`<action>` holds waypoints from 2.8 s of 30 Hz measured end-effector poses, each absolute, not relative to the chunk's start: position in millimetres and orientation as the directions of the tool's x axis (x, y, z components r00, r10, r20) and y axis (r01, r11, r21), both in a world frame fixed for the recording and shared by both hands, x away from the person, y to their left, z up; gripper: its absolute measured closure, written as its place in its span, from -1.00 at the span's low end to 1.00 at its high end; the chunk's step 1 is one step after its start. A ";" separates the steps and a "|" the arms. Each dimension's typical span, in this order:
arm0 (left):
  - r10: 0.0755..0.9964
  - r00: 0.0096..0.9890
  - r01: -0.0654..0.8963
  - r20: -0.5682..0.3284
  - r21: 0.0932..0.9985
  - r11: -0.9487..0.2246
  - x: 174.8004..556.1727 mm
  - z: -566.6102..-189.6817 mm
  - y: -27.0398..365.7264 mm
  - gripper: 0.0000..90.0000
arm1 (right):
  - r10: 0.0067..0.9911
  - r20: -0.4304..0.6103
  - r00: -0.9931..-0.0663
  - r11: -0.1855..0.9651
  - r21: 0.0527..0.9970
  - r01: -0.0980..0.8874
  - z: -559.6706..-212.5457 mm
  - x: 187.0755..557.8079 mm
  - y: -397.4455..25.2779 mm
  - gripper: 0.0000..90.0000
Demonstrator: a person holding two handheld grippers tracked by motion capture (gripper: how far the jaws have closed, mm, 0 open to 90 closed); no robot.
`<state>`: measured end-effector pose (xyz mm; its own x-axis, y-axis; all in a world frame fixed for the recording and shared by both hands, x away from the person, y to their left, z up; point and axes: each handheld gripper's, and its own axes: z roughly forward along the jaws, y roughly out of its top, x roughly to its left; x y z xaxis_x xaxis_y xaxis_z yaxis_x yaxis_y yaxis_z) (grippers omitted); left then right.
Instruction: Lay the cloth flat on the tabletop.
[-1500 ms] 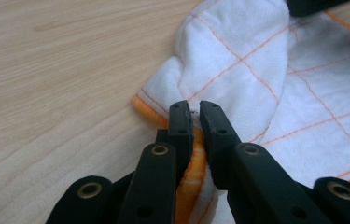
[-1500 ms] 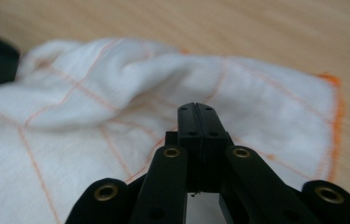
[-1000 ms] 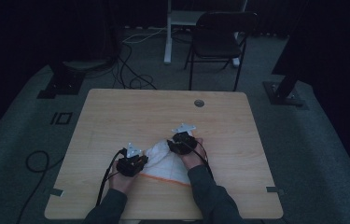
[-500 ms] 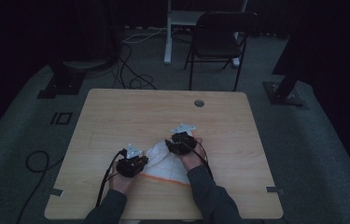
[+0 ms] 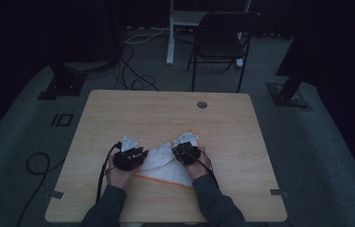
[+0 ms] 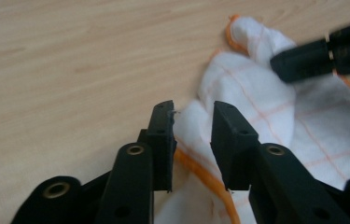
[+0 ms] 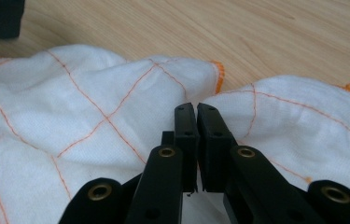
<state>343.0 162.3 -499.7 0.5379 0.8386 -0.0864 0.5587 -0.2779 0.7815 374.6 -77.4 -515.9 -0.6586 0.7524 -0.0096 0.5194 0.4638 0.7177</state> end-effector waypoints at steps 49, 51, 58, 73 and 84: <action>0.899 0.438 0.624 -0.023 0.727 -0.285 397.7 -519.8 170.1 0.92 | 0.778 0.002 -0.629 0.472 0.658 0.586 -531.1 374.4 -105.4 0.53; 0.890 0.454 0.630 -0.028 0.717 -0.299 398.1 -522.9 166.8 0.89 | 0.776 0.002 -0.631 0.476 0.655 0.587 -531.2 373.9 -107.8 0.56; 0.866 0.497 0.619 -0.056 0.722 -0.308 395.6 -523.4 161.7 0.70 | 0.777 0.001 -0.629 0.478 0.650 0.591 -531.0 371.6 -116.7 0.80; 0.910 0.404 0.648 -0.095 0.731 -0.211 411.2 -517.5 182.2 0.71 | 0.783 0.001 -0.622 0.470 0.654 0.593 -531.6 368.6 -126.5 0.82; 0.894 0.426 0.691 -0.140 0.688 -0.221 415.9 -528.4 173.5 0.35 | 0.785 0.002 -0.619 0.466 0.657 0.593 -532.1 368.2 -126.7 0.82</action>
